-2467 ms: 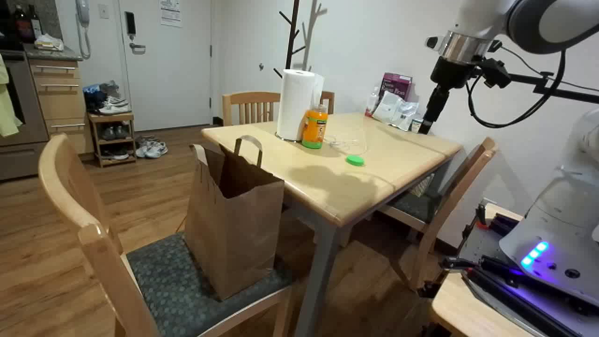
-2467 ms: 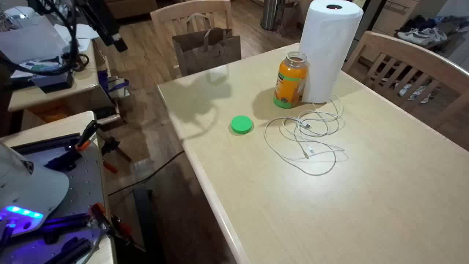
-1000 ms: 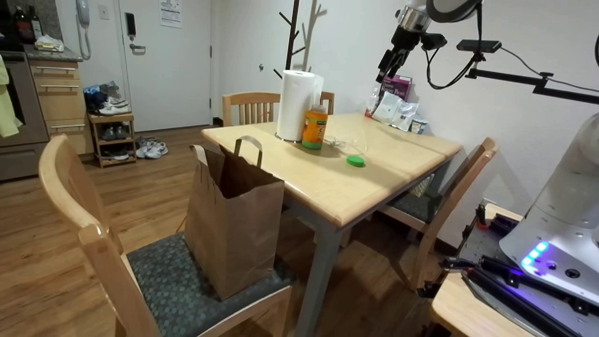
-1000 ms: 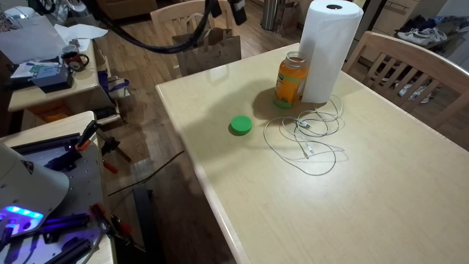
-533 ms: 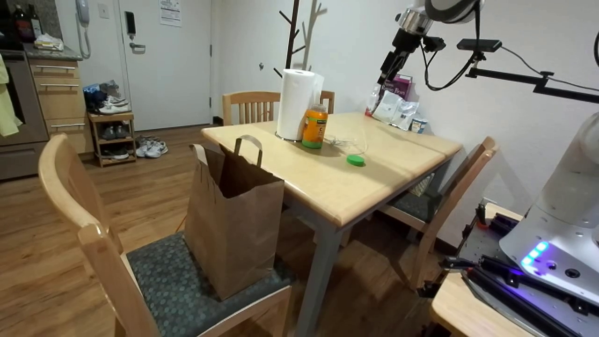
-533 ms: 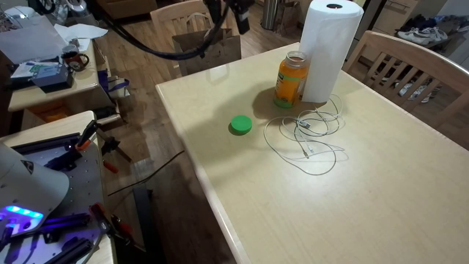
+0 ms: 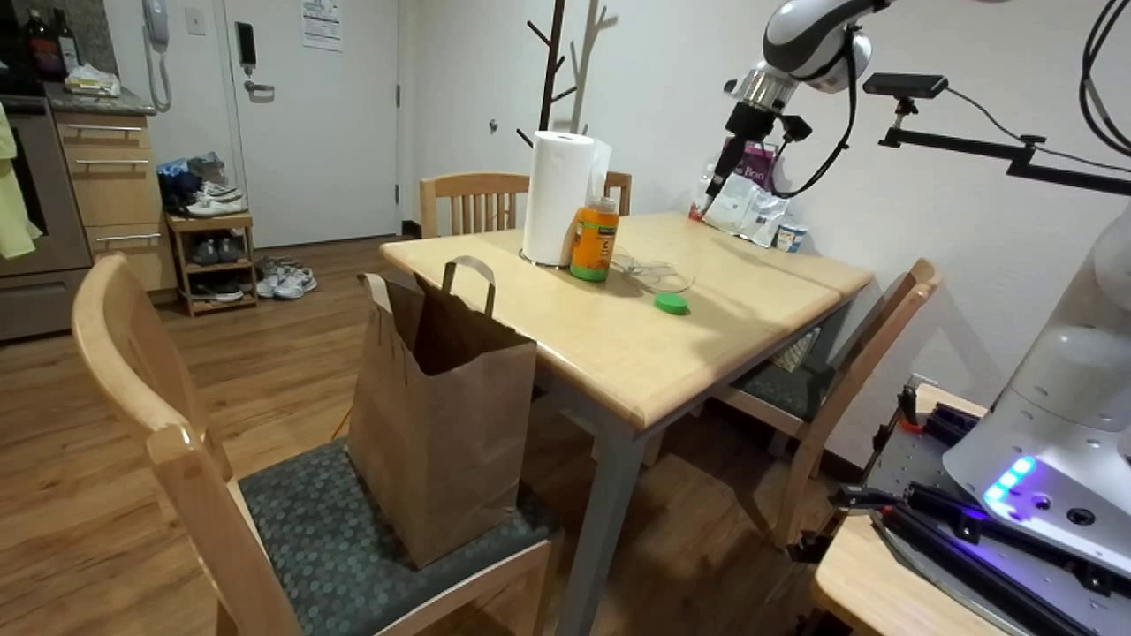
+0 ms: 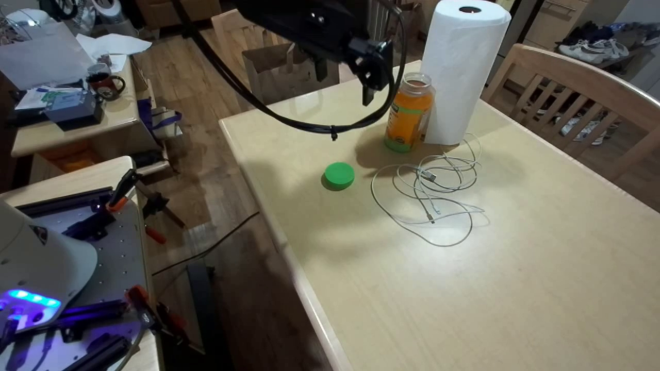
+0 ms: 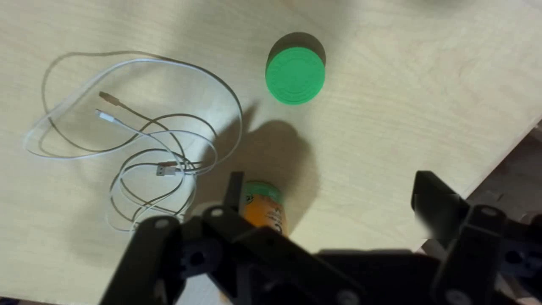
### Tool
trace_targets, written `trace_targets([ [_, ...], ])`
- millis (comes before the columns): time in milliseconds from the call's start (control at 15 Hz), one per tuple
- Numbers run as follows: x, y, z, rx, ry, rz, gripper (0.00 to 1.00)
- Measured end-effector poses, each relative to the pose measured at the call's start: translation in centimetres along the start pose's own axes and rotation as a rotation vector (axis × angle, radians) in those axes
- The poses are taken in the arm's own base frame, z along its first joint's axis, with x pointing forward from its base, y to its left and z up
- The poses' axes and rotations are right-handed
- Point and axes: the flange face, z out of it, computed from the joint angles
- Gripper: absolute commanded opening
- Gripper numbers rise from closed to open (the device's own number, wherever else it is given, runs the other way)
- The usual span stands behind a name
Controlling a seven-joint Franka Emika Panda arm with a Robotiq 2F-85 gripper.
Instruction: Put the cable inside the brown bag
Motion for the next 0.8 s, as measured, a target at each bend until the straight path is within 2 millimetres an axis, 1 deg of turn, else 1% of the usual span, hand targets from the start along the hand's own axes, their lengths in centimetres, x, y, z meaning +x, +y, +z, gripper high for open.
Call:
trace_targets([
  [67, 0.2, -0.2, 1.1, 0.02, -0.032, -0.019, 1.0],
  [133, 0.3, -0.4, 1.9, 0.026, -0.045, -0.023, 1.0],
  [467, 0.3, -0.3, 2.0, 0.008, -0.062, -0.044, 1.0],
  [667, 0.5, 0.5, 3.4, -0.028, -0.113, -0.087, 1.0],
  [800, 1.3, 1.6, 4.9, -0.044, -0.131, -0.111, 1.0],
])
